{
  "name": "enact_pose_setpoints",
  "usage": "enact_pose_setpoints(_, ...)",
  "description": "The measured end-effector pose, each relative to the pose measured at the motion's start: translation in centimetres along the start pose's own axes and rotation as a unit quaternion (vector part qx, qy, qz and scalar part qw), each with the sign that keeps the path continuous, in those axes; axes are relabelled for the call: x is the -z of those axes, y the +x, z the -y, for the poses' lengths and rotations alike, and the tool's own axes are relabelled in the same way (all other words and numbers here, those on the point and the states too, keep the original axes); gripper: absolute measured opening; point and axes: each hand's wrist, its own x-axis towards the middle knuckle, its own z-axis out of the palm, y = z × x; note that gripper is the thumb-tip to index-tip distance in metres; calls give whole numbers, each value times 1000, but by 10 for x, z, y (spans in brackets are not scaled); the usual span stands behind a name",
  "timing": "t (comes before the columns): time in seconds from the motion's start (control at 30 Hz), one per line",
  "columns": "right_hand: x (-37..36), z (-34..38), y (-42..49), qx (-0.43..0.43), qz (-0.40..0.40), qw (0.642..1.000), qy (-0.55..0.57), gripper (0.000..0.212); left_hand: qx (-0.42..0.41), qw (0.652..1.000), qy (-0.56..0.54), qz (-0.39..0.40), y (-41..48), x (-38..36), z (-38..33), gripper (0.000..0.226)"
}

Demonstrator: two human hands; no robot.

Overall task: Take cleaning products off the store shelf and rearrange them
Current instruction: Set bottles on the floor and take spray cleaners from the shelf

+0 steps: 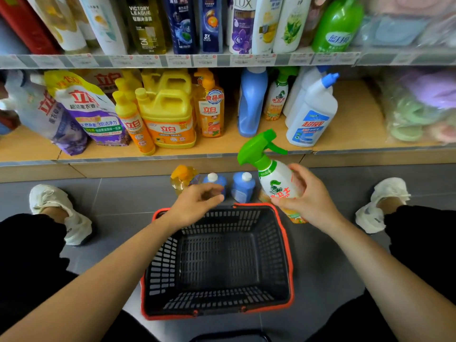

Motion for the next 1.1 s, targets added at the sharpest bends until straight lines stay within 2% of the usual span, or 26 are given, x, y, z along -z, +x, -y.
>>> enact_pose_setpoints(0.1,15,-20,13,-24,-54,998,-4,81,-19,989,145,28,16,-13,20,38)
enact_pose_setpoints(0.23,20,-55,25,-87,-103,990,26,79,-39,951,301,57,42,-27,32,50)
enact_pose_setpoints(0.33,15,-79,28,-124,-113,985,27,70,-17,925,363,110,48,-39,46,50)
enact_pose_setpoints(0.4,11,-92,29,-144,-101,984,27,66,-22,910,398,110,45,-42,60,50)
enact_pose_setpoints(0.47,5,-104,29,-156,-83,984,30,62,-40,910,393,127,42,-43,68,50)
enact_pose_setpoints(0.6,-12,-125,36,-173,-45,984,14,62,-37,930,309,196,43,-38,71,46)
enact_pose_setpoints(0.7,-31,-141,43,-175,-30,984,-10,62,-26,925,345,159,41,-32,84,46)
enact_pose_setpoints(0.8,-53,-153,48,-168,-16,985,-23,63,-35,909,392,138,31,-34,95,62)
enact_pose_setpoints(0.93,-76,-169,55,-171,8,985,-34,59,-33,904,407,127,31,-41,94,55)
enact_pose_setpoints(1.1,-78,-185,53,-197,-2,980,-34,54,-22,904,407,127,34,-42,94,76)
